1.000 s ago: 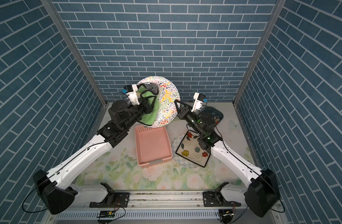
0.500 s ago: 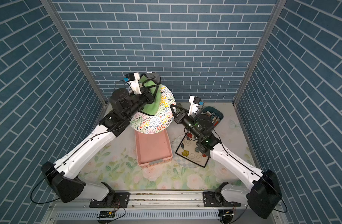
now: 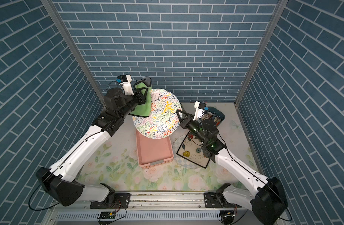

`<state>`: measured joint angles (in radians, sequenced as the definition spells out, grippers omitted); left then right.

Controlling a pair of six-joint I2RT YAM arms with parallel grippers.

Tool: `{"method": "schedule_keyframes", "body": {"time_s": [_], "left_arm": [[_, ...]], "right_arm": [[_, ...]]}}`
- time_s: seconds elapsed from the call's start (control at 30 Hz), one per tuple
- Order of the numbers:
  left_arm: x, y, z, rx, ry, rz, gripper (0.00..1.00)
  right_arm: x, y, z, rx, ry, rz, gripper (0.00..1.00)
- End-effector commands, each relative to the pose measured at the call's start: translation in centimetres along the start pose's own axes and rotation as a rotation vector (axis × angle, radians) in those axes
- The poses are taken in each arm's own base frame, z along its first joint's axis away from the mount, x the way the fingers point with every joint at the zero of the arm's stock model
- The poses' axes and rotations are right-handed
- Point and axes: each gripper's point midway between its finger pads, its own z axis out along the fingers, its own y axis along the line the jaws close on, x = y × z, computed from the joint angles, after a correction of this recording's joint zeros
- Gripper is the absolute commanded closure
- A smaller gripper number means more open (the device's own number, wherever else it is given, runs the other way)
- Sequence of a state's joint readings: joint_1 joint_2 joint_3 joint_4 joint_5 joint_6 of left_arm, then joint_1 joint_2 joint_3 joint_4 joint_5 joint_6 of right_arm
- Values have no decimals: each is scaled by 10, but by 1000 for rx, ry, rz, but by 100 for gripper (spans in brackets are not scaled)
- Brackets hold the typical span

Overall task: Wipe the wet plate dry
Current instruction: Wipe the plate with towel.

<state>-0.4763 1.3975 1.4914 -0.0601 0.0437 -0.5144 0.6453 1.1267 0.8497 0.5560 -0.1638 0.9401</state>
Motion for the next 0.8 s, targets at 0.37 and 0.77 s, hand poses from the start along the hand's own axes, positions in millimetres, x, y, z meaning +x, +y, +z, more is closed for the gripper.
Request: {"method": "schedule_keyframes", "body": {"time_s": [0.37, 0.77], "left_arm": [[114, -99, -10, 388, 320, 81, 100], [-67, -63, -119, 941, -99, -613, 100]], "right_arm": [[-78, 58, -12, -212, -193, 43, 100], [-114, 87, -70, -482, -262, 38, 100]]}}
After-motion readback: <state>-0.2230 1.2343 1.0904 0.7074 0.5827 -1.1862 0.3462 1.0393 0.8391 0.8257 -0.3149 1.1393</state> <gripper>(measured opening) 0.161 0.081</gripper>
